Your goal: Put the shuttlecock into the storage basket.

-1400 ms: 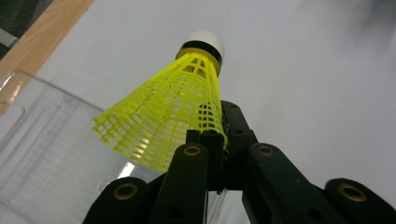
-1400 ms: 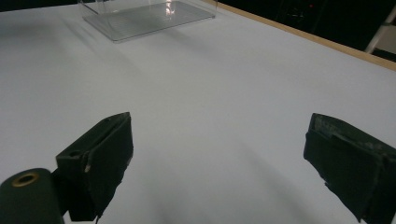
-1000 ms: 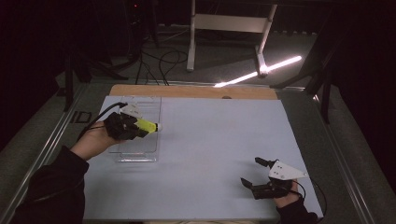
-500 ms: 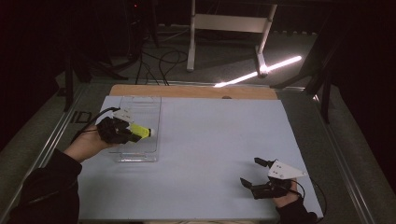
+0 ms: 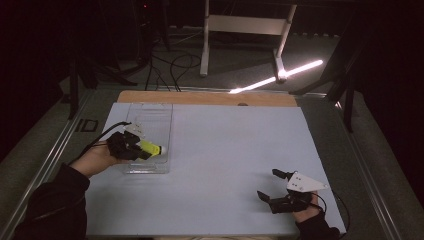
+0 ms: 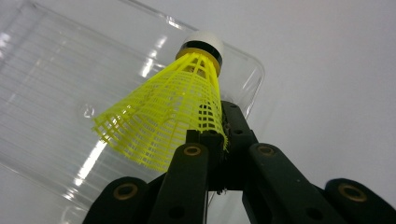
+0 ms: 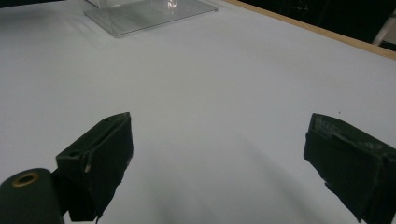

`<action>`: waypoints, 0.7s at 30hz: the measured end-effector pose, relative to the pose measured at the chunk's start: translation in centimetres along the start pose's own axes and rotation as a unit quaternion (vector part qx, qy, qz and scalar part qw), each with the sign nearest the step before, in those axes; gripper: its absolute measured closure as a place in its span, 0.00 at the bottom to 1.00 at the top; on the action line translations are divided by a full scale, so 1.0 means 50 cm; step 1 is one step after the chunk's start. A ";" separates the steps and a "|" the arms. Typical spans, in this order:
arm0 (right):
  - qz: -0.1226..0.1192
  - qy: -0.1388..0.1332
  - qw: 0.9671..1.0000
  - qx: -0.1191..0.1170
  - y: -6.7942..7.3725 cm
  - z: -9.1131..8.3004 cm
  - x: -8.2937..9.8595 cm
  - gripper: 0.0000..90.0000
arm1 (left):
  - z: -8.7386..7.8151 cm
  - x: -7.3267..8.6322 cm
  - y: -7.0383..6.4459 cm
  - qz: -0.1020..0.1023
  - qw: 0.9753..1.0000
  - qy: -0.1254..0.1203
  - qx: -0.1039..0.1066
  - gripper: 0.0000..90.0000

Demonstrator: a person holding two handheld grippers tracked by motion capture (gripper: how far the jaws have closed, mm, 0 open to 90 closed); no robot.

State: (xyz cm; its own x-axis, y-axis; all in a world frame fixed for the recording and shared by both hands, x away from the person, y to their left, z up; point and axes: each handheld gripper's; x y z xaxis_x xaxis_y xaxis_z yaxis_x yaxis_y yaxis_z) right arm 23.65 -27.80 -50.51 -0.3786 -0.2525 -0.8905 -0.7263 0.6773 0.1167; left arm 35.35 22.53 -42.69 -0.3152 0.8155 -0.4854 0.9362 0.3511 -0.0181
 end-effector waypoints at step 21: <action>0.000 0.003 1.000 0.000 0.000 0.001 0.001 0.09 | 0.016 0.001 0.008 -0.001 1.000 0.019 0.020 0.99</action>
State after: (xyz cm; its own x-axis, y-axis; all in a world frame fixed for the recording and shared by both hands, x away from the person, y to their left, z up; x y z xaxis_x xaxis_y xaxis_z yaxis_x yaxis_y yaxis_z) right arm 23.67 -27.81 -50.58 -0.3824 -0.2569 -0.8876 -0.7262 0.6774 0.1168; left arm 35.84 22.36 -43.41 -0.3227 0.8321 -0.4510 0.9406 0.3350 -0.0550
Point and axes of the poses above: each handheld gripper's, and its own axes: z roughly forward along the jaws, x roughly out of its underside, y roughly to its left, and after that the axes turned 8 degrees about z, right-handed
